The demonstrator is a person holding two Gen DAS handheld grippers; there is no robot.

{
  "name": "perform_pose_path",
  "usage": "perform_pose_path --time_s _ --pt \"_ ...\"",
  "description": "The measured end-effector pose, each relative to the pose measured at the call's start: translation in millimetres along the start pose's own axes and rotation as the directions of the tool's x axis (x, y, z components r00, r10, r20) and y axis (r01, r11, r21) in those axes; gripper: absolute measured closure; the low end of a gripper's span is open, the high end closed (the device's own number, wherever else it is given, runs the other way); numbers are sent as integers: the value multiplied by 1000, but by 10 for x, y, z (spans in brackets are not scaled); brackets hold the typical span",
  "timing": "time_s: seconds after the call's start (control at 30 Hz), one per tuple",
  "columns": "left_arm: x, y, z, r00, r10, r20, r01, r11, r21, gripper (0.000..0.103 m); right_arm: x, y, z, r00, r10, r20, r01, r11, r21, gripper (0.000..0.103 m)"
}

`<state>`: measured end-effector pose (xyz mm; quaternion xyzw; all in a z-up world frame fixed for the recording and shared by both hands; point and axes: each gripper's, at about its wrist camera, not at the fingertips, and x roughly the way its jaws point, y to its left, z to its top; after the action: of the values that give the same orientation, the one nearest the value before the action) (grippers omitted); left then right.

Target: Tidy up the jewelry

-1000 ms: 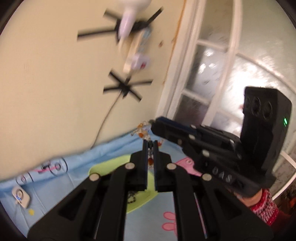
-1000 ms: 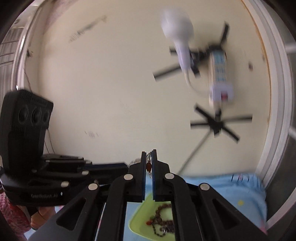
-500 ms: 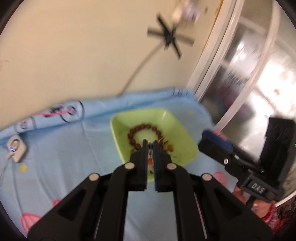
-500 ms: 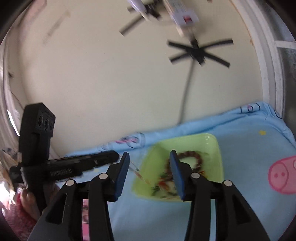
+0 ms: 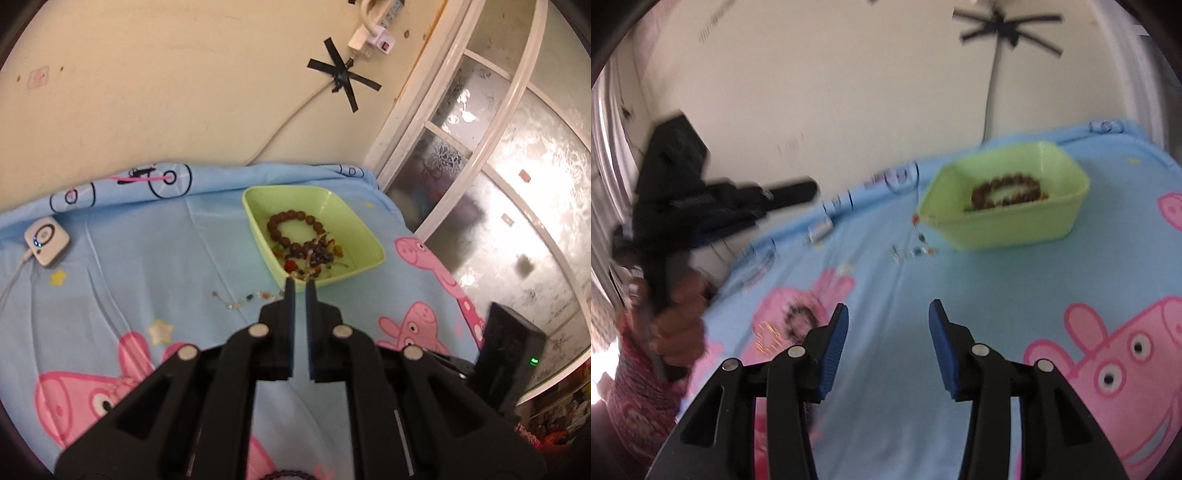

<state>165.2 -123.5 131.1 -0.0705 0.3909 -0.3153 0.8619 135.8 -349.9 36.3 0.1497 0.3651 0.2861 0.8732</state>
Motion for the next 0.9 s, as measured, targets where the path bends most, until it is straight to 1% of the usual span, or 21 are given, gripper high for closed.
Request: perform_pose_path --time_s 0.03,0.1,0.13,0.17,0.2,0.23,0.3,0.33,0.37,0.4,0.47,0.53,0.57,0.6,0.7,0.8,0.9 --pt "32 4 -20 1000 4 -5 -4 1000 0 99 51 -33 49 999 -30 -15 30 1000 -6 82" --pt "133 -3 -85 999 26 -27 -25 999 26 97 78 -101 141 1000 -27 -7 27 1000 -1 82" --pt "184 -8 -122 998 39 -40 -37 998 44 91 73 -128 157 1000 -25 4 25 1000 9 82" --pt "274 -24 -166 996 68 -58 -63 995 76 69 84 -177 172 1000 -26 10 26 999 27 82" --pt "364 -50 -203 992 105 -63 -98 989 111 53 115 -251 158 1000 -16 9 16 998 55 82" --pt "426 -72 -230 991 121 -62 -111 984 140 52 130 -310 150 1000 -9 7 9 997 81 82" --pt "570 -121 -254 990 110 -83 -92 976 197 52 197 -417 93 1000 16 -4 -15 992 125 82" --pt "661 -154 -259 989 116 -94 -92 970 223 52 243 -487 70 999 40 -26 -36 986 162 82" --pt "742 -175 -255 986 134 -99 -106 964 245 52 250 -545 70 998 63 -26 -56 979 195 82" --pt "850 -197 -248 981 164 -103 -131 953 273 52 220 -573 85 997 77 -2 -75 977 201 82" --pt "1021 -180 -225 974 189 -126 -146 946 288 53 193 -594 92 994 108 15 -109 973 204 82" --pt "1153 -142 -201 973 180 -143 -133 948 288 73 197 -592 89 993 119 11 -119 971 205 82" --pt "1202 -129 -191 972 178 -152 -128 948 292 95 191 -581 91 992 125 15 -126 972 198 82" --pt "1244 -111 -181 972 177 -157 -125 948 294 99 178 -568 92 991 131 20 -132 973 191 82" --pt "1179 -115 -143 975 169 -142 -122 948 295 99 148 -584 89 989 144 37 -149 969 199 82" --pt "943 -165 -75 985 129 -116 -91 954 286 99 126 -621 92 987 156 47 -162 963 214 82" --pt "677 -237 147 993 93 -67 -72 960 269 99 126 -604 86 987 159 38 -164 963 212 82"
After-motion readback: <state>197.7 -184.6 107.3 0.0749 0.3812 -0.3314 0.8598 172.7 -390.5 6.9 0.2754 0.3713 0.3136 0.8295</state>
